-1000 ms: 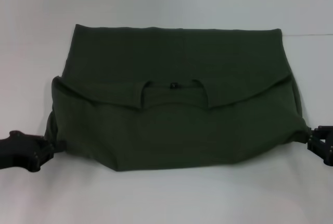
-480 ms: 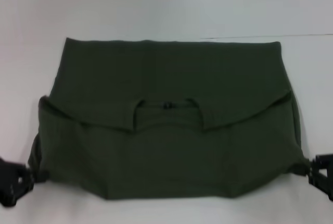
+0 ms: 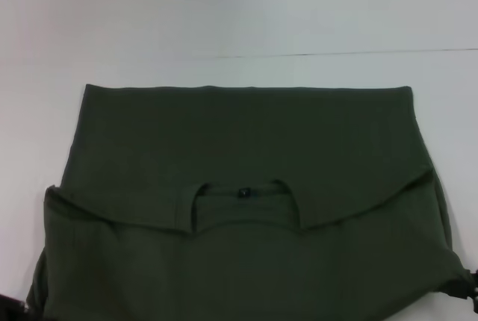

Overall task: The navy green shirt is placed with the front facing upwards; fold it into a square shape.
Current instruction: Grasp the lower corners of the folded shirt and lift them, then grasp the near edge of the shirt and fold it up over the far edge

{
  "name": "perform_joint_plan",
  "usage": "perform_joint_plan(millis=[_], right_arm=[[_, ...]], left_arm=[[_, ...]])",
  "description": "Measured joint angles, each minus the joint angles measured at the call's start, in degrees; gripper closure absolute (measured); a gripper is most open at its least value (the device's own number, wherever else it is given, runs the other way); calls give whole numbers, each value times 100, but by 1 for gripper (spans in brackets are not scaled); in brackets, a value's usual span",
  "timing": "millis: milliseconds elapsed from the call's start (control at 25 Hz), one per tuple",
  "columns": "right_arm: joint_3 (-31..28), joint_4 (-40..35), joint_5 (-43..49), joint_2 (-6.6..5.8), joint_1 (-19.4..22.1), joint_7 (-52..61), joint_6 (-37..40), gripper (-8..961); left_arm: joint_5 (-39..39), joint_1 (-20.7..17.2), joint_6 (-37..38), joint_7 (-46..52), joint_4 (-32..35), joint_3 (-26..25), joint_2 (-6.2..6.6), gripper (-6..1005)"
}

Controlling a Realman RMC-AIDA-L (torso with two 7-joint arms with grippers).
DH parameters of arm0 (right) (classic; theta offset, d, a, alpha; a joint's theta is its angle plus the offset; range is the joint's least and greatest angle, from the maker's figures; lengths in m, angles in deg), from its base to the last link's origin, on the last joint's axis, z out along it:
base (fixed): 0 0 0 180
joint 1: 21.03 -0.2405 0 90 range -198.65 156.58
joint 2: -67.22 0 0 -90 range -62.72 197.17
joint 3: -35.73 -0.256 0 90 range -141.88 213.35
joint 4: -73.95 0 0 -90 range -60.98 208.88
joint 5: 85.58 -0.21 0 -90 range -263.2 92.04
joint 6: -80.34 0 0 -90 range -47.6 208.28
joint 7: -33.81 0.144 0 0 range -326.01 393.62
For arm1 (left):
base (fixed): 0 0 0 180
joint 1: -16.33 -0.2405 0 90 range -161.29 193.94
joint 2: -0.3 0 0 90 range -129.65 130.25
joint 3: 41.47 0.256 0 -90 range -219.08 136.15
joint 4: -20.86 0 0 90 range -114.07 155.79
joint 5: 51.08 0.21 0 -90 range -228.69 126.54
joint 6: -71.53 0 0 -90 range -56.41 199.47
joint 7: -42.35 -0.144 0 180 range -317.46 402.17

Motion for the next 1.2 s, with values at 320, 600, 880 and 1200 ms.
perform_joint_plan(millis=[320, 600, 880, 1200], right_arm=[[-150, 89, 167, -6, -128, 274, 53, 861], [-226, 22, 176, -176, -319, 1458, 88, 861], [-382, 77, 177, -467, -936, 3081, 10, 861], [-345, 259, 777, -585, -1762, 4216, -729, 863]], left_arm=[[21, 216, 494, 140, -15, -889, 256, 966], [72, 440, 374, 1107, -81, -1032, 360, 966], [74, 934, -166, 2361, -554, -1036, 581, 966], [90, 1558, -1297, 3373, -1341, -915, 810, 965]])
